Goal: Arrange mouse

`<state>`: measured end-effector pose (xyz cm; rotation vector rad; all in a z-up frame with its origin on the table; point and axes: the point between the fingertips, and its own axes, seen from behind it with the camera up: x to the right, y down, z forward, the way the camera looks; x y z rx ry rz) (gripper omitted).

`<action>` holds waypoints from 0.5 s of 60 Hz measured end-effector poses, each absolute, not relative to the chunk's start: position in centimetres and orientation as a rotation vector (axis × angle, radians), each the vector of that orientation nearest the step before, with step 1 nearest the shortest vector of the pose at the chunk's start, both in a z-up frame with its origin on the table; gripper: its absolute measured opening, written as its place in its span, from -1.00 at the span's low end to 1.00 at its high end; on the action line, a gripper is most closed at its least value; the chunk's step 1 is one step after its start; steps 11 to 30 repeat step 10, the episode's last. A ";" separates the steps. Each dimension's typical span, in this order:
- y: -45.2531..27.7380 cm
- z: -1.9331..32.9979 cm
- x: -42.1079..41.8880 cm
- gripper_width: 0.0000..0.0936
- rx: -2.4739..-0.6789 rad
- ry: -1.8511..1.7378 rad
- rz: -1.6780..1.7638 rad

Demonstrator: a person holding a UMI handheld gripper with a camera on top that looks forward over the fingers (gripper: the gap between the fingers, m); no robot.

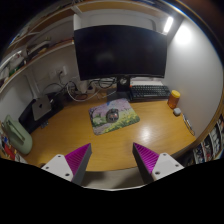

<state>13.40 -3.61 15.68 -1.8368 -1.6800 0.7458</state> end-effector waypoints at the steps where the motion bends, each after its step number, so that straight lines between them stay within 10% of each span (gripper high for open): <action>1: -3.6 15.8 13.5 0.82 -1.837 -1.681 0.748; 30: -2.3 16.3 13.9 0.82 -1.799 -1.672 0.711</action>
